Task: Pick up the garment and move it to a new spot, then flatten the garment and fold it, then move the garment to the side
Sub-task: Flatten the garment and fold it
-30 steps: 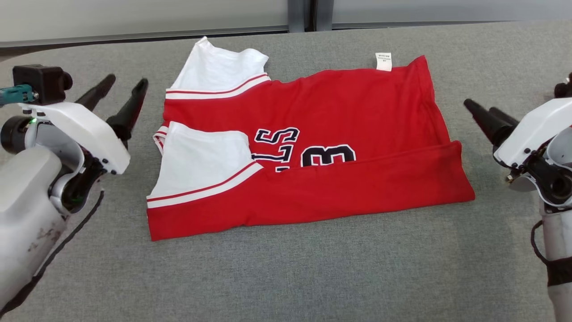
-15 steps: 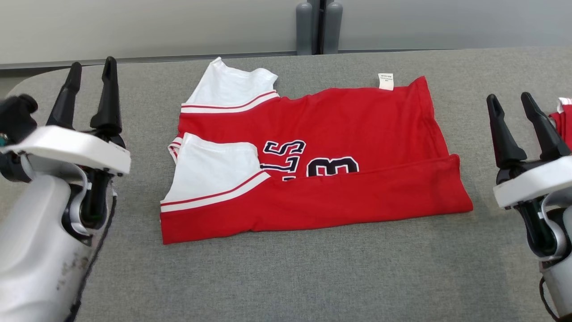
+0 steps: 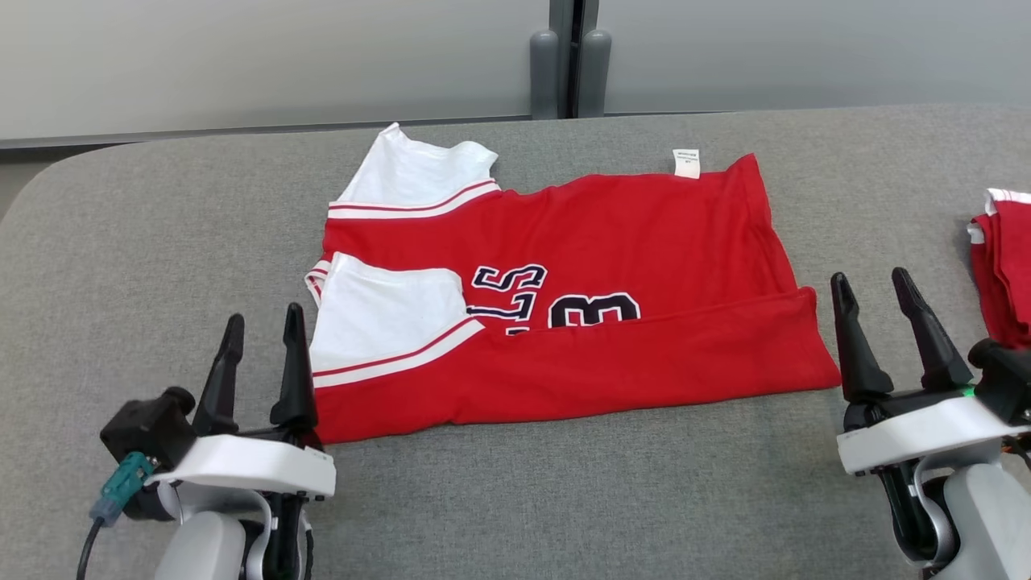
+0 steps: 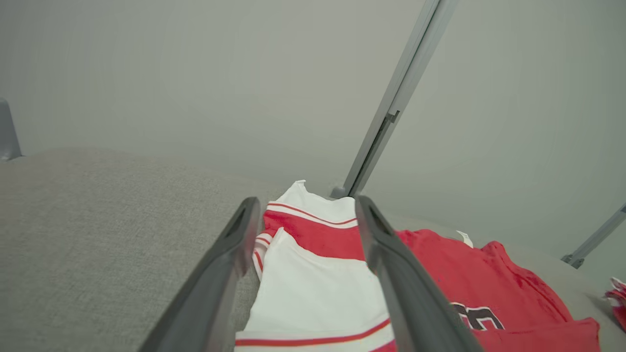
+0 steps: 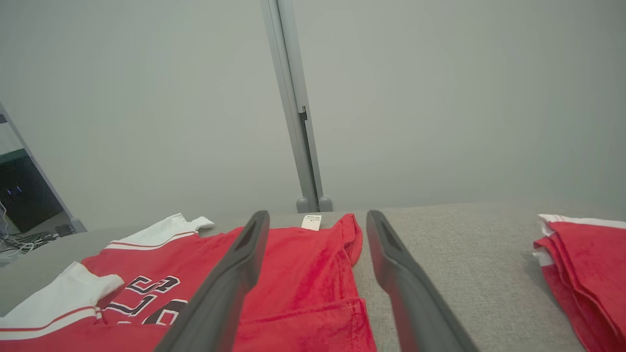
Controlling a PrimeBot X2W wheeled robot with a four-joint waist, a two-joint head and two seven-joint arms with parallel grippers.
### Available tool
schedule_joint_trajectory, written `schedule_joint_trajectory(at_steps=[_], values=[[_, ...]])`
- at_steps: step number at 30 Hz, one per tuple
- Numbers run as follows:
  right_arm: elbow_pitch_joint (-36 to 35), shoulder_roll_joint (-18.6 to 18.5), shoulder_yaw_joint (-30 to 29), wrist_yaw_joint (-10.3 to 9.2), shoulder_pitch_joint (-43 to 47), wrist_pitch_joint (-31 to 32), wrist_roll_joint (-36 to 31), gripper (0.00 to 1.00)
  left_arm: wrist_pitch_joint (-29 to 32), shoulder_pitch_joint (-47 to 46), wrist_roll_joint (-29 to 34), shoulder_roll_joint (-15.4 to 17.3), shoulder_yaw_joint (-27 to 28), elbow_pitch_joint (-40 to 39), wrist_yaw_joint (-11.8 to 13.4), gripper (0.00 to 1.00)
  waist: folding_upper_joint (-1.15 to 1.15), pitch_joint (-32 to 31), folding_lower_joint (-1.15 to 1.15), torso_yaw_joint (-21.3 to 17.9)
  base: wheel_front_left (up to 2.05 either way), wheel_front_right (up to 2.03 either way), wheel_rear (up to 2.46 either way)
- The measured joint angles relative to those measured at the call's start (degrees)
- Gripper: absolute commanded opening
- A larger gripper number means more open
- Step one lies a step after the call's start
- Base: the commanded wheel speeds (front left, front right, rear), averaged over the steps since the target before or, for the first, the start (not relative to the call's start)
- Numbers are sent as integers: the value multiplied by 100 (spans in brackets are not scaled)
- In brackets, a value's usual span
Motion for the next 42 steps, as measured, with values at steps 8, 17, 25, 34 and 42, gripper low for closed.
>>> schedule_joint_trajectory(at_steps=[8,17,25,34,42], values=[[-141,242,-271,0,179,-8,-200,100,-1,270,705,-255,314,438,-145,100,0,-29,0,-66,0,0,0],[-12,271,-229,0,177,-9,-210,100,2,-8,1170,-276,114,1998,208,100,0,-70,0,-182,0,0,0],[34,236,-140,0,172,-9,-116,100,111,-377,1184,-278,103,2854,437,100,0,-57,0,-294,0,0,0],[226,202,-266,0,164,-11,-89,100,197,-671,1171,-243,-65,3322,187,0,0,-95,0,-337,0,0,0],[1282,380,-463,-1,-43,332,450,100,29,-697,1169,-266,-58,2885,84,0,0,-107,0,-150,0,0,0]])
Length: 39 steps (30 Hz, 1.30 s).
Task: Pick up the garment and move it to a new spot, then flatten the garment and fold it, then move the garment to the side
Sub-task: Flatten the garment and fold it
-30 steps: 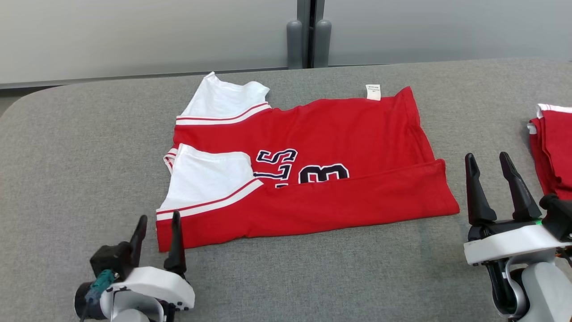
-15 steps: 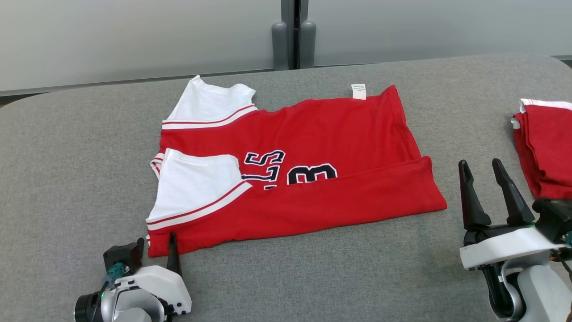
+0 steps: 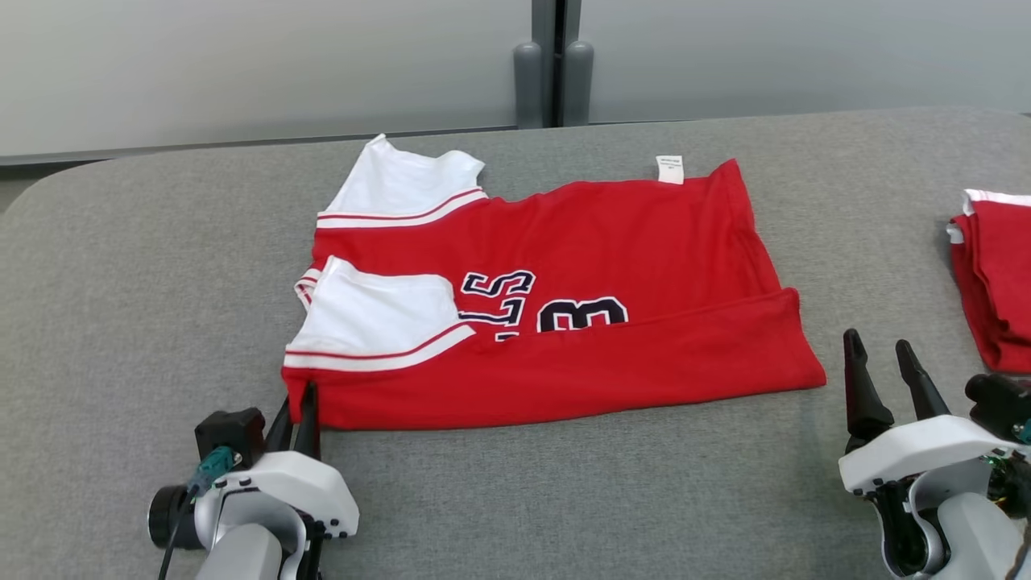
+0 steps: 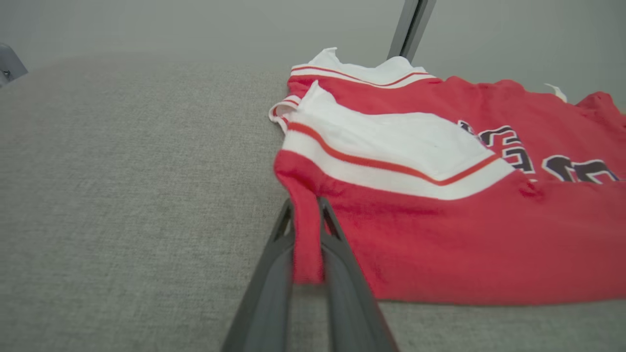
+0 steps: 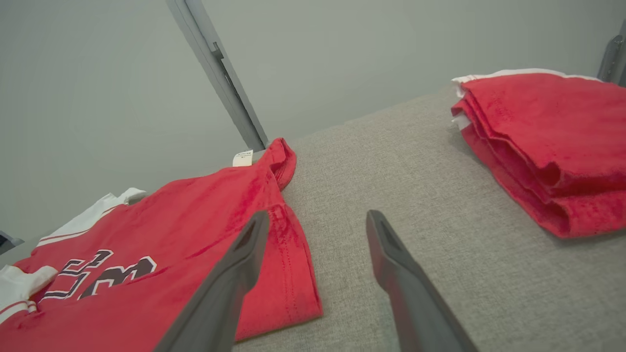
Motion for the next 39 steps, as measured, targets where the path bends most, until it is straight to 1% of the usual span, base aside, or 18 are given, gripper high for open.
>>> schedule_joint_trajectory(at_steps=[6,9,15,22,23,24,25,31,33,39], values=[[652,101,-31,1,-365,305,519,100,-14,20,94,2,-21,-687,-167,0,0,119,0,216,0,0,0],[1051,56,-25,0,-492,383,634,100,-13,79,0,-5,-23,-808,-278,0,0,184,0,332,0,0,0],[1556,62,170,1,-789,459,844,100,-14,128,-21,-11,-114,-911,-282,0,0,277,0,480,0,0,0],[1771,19,434,0,-995,589,1177,100,-14,140,5,-14,-190,-967,-272,0,0,307,0,533,0,0,0],[1783,15,472,0,-1023,638,1266,62,-14,140,5,-13,-192,-966,-267,0,0,310,0,532,0,0,0],[1793,18,521,0,-1051,684,1335,34,-14,140,5,-14,-193,-967,-267,0,0,309,0,528,0,0,0],[1795,15,591,0,-1072,710,1351,0,-14,140,5,-18,-193,-966,-266,0,0,308,0,523,0,0,0],[1833,-25,836,1,-1078,582,1519,0,-14,140,38,-19,-162,-962,-224,0,0,274,0,467,0,0,0],[1750,-35,870,1,-1021,492,1764,0,-14,151,38,-19,-137,-926,-224,0,0,206,0,435,0,0,0],[1559,-223,995,2,-736,267,1949,0,-14,278,46,-19,-134,-777,-229,0,0,-5,0,382,0,0,0]])
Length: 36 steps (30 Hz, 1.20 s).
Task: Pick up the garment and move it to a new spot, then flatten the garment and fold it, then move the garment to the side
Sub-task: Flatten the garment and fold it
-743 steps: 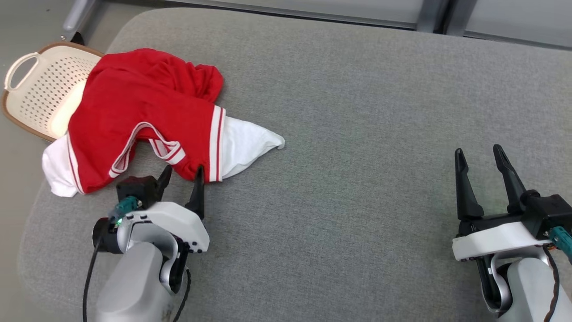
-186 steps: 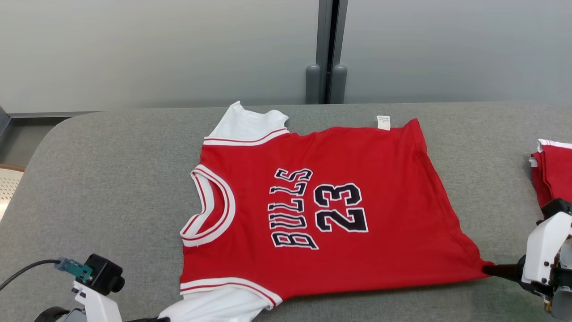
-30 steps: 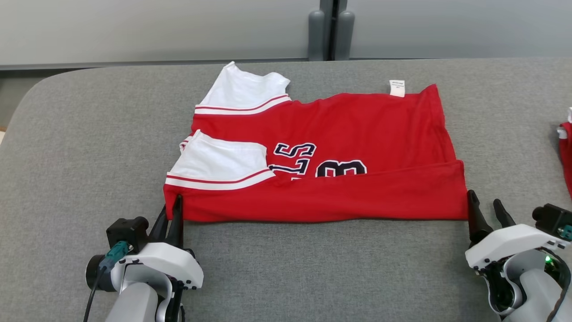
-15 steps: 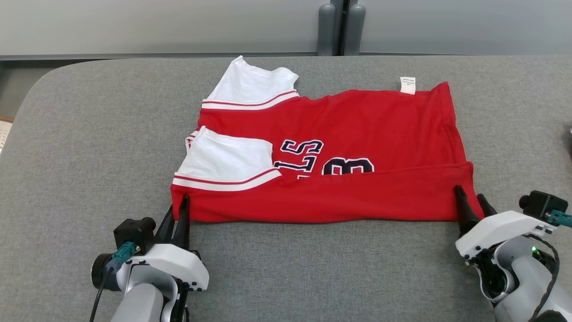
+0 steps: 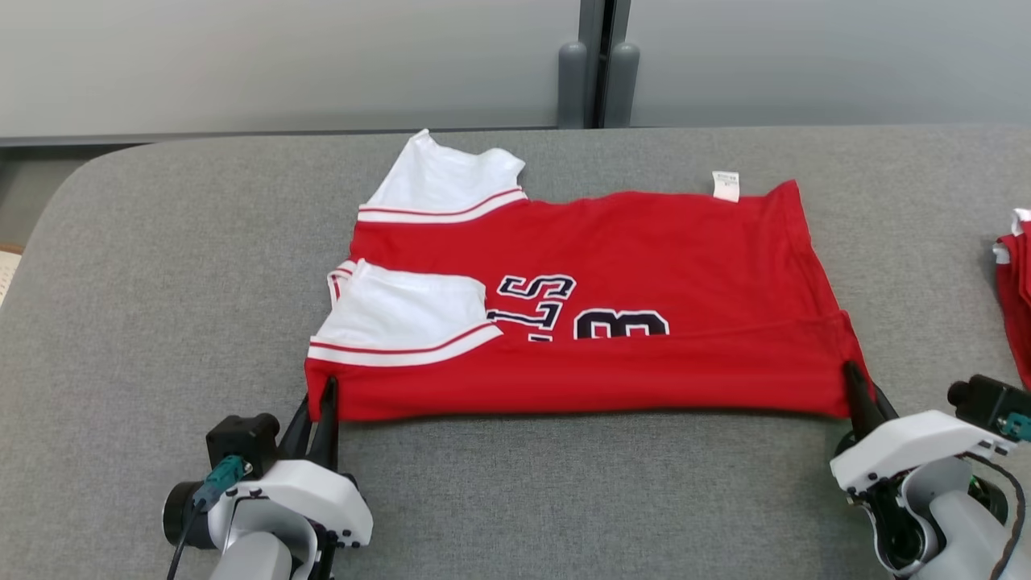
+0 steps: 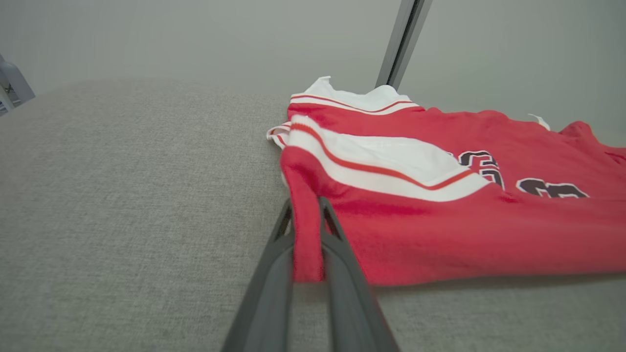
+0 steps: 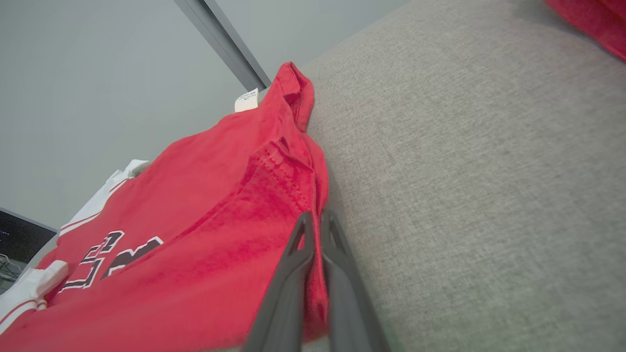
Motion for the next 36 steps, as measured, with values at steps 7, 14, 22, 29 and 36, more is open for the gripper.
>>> schedule_joint_trajectory(at_steps=[7,14,22,29,36], values=[[-44,-86,-21,1,354,-170,1,0,2,223,54,38,-153,151,-121,0,0,-213,0,-66,0,0,0],[-203,-125,-165,2,721,-37,25,0,32,608,78,100,-278,-4,-155,0,0,-322,0,-116,0,0,0],[-366,-21,-564,5,920,193,-3,5,358,834,29,227,-397,-448,-224,0,0,-359,0,-139,0,0,0],[-468,94,-845,-1,954,182,-288,100,617,892,-2,285,-450,-594,-225,100,0,-352,0,-189,0,0,0],[-1207,1,-955,-1,842,-357,-1053,100,359,565,-46,396,-210,-977,-38,100,0,-241,0,-291,0,0,0]])
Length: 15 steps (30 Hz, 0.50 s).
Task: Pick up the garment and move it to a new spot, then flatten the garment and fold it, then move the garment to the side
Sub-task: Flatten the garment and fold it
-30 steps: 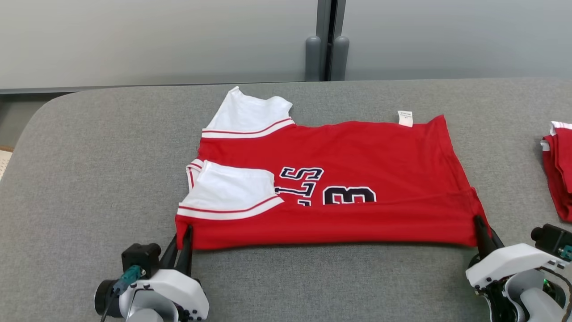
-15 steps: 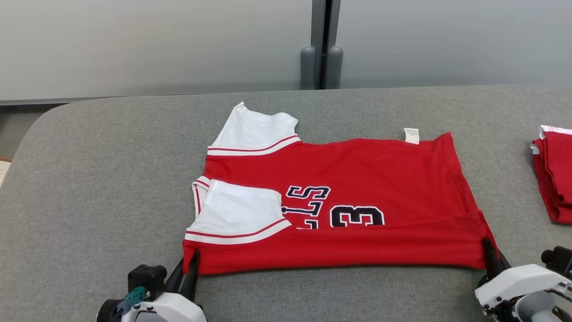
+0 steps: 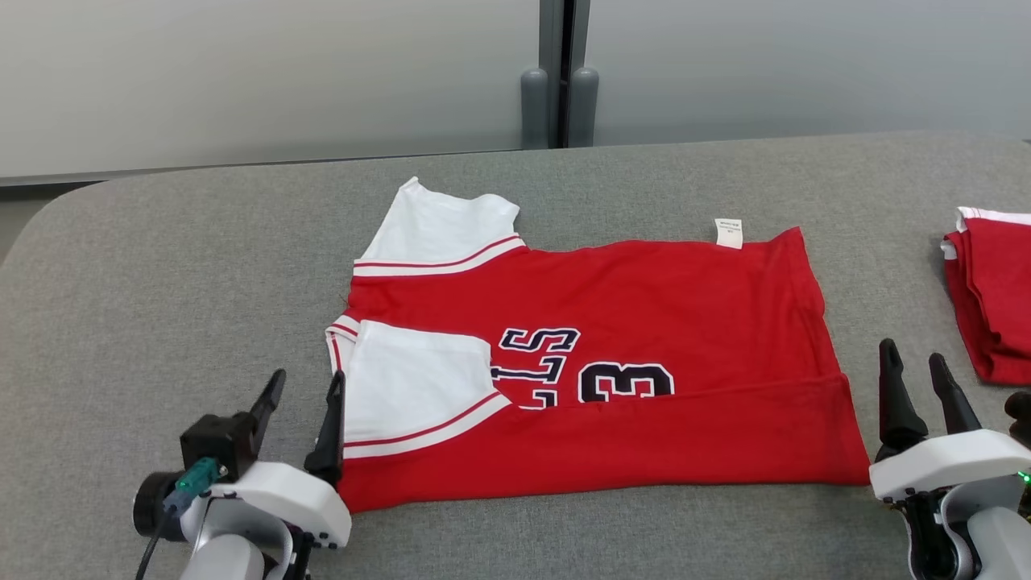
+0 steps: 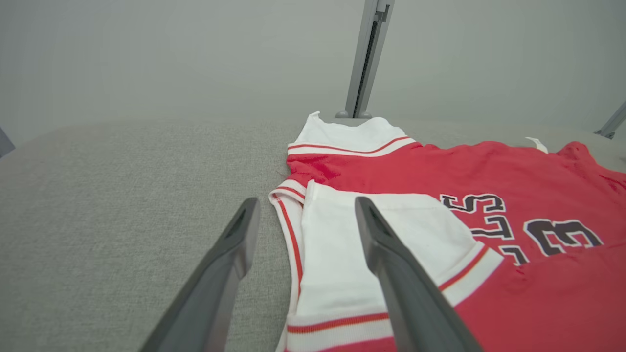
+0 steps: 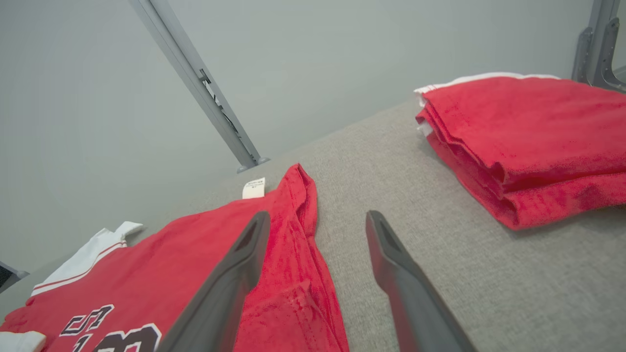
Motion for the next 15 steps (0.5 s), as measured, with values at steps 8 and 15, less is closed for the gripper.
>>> schedule_joint_trajectory(at_steps=[8,15], values=[[-686,134,-242,0,-310,-155,-882,100,180,-1077,-2,196,96,-116,43,100,0,388,0,-114,0,0,0],[-1106,354,-198,0,-1000,200,-1452,100,1161,-2597,183,683,-204,339,-352,100,0,1028,0,-279,0,0,0]])
